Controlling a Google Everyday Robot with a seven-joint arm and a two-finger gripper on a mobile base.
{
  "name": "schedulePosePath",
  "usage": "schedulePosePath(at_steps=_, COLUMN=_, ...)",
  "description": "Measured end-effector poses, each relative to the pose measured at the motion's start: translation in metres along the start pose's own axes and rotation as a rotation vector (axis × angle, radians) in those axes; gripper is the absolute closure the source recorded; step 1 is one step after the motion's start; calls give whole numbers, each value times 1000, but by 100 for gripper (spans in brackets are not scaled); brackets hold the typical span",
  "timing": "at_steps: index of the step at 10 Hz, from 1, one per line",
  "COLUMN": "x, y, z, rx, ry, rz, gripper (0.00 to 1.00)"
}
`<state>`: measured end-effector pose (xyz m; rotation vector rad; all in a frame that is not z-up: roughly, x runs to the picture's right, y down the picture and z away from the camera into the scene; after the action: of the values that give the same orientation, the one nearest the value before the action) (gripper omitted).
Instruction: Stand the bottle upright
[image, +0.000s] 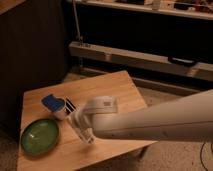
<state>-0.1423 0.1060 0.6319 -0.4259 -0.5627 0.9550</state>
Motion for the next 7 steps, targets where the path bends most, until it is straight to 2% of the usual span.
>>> schedulePosePath(at_steps=1, x=2, y=-5, z=0, rx=-22, ry=-39, rz=-5, gripper=83)
schedulePosePath(at_steps=3, x=1, y=-7, z=-1, rx=-57, ry=-87, rz=-27, gripper=83)
schedulePosePath(at_steps=7, x=4, y=-12, z=-3, rx=-102, ry=-136, rz=-57, gripper=83)
